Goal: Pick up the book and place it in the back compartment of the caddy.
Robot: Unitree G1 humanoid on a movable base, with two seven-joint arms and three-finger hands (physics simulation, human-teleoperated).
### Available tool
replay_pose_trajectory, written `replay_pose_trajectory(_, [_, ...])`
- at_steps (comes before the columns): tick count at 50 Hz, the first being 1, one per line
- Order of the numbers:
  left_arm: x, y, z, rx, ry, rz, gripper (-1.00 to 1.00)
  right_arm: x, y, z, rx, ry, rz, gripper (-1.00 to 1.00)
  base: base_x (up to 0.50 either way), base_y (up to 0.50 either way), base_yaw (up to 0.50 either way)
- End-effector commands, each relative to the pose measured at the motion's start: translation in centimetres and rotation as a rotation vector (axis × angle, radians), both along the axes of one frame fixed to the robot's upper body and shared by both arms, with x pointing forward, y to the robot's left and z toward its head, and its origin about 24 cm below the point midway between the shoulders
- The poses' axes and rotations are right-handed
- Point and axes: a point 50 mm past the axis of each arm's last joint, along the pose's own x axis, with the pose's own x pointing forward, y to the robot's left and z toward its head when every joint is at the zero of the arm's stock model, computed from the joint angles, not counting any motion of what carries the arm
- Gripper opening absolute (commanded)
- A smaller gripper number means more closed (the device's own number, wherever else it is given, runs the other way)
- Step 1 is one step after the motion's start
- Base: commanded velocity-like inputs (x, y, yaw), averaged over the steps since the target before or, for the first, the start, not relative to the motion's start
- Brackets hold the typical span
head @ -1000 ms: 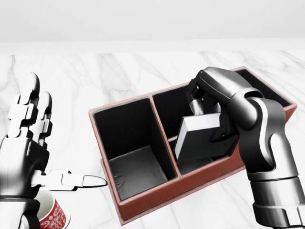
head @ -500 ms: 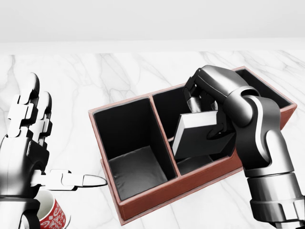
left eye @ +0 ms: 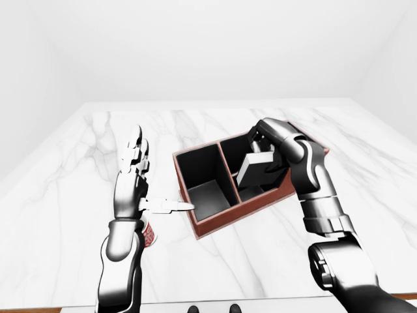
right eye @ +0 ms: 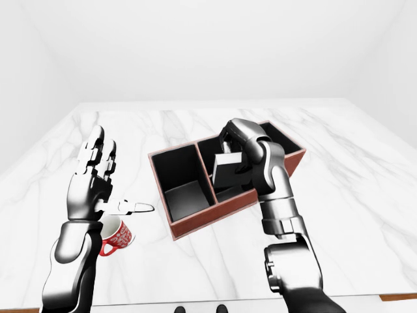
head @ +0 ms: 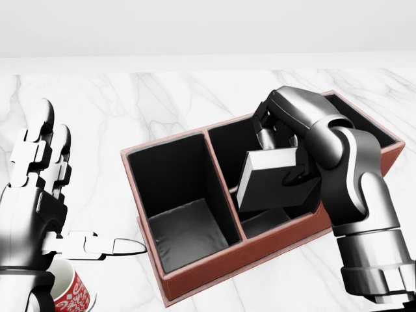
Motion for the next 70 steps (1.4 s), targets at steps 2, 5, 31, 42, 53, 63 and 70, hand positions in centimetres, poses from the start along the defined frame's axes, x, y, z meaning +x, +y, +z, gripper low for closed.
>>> replay_pose_trajectory(2, [0.0, 0.0, 0.1, 0.0, -0.005, 0.001, 1.0, 0.3, -0.2, 0.2, 0.0, -0.025, -0.022, -1.0, 0.0, 0.0, 0.0])
replay_pose_trajectory(5, [-0.1, 0.0, 0.1, 0.001, -0.005, 0.0, 1.0, 0.4, -0.2, 0.1, -0.001, -0.022, -0.026, -1.0, 0.0, 0.0, 0.0])
replay_pose_trajectory(31, [0.1, 0.0, -0.2, 0.0, 0.009, 0.001, 1.0, 1.3, -1.2, -1.5, -0.025, -0.009, -0.095, -1.0, 0.0, 0.0, 0.0])
replay_pose_trajectory(42, [0.0, 0.0, 0.0, 0.002, -0.002, 0.002, 1.0, 1.4, -0.9, -2.3, -0.027, -0.002, -0.085, -1.0, 0.0, 0.0, 0.0])
replay_pose_trajectory(53, [0.0, 0.0, 0.0, 0.005, -0.002, 0.002, 1.0, 1.4, -0.5, -2.8, -0.023, -0.002, -0.064, -1.0, 0.0, 0.0, 0.0])
replay_pose_trajectory(63, [0.0, -0.1, 0.0, 0.004, -0.002, 0.001, 1.0, 1.4, -0.5, -3.2, -0.025, 0.003, -0.053, -1.0, 0.0, 0.0, 0.0])
replay_pose_trajectory(70, [0.0, -0.1, 0.0, 0.005, -0.002, 0.0, 1.0, 1.3, -0.4, -3.3, -0.024, 0.003, -0.049, -1.0, 0.0, 0.0, 0.0])
